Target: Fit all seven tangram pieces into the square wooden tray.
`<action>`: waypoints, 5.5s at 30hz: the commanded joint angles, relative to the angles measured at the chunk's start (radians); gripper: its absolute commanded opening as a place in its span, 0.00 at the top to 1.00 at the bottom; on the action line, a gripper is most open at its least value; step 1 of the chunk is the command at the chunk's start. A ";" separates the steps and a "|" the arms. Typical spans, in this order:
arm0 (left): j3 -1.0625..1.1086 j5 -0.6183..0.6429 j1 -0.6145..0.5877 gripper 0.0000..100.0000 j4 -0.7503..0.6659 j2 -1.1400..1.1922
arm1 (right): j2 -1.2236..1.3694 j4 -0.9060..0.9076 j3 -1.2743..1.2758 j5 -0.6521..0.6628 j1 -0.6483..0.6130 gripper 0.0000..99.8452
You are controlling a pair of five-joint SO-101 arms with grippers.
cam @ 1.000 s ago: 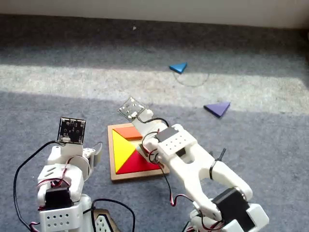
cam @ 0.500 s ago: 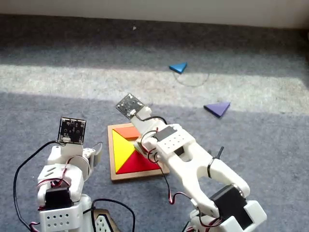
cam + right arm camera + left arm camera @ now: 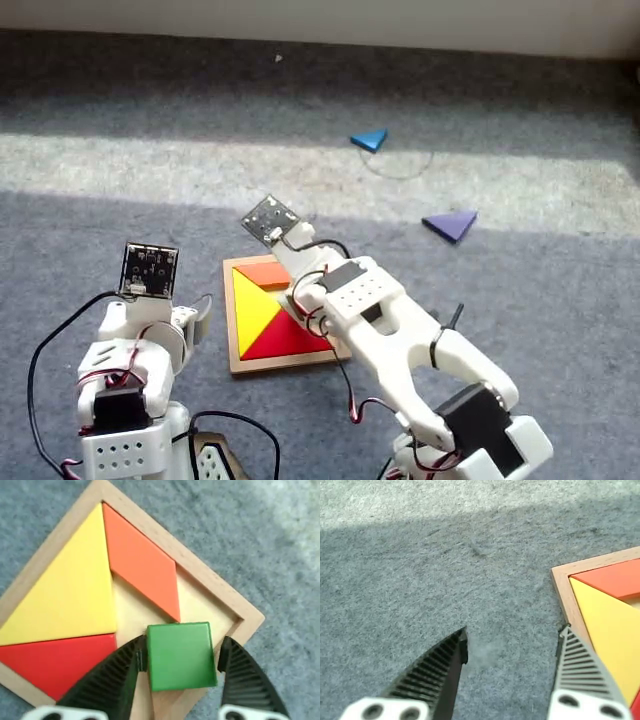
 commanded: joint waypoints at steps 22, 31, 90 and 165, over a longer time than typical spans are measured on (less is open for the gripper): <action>-0.007 -0.006 0.010 0.71 -0.012 -0.012 | -0.203 0.059 0.074 0.080 0.125 0.97; -0.007 -0.006 0.012 0.71 -0.012 -0.012 | -0.159 0.056 0.068 0.080 0.128 0.97; -0.007 -0.006 0.013 0.71 -0.012 -0.012 | -0.214 -0.114 0.102 0.072 0.076 0.97; -0.005 -0.006 0.012 0.71 -0.012 -0.012 | -0.288 -0.061 0.277 0.193 0.042 0.97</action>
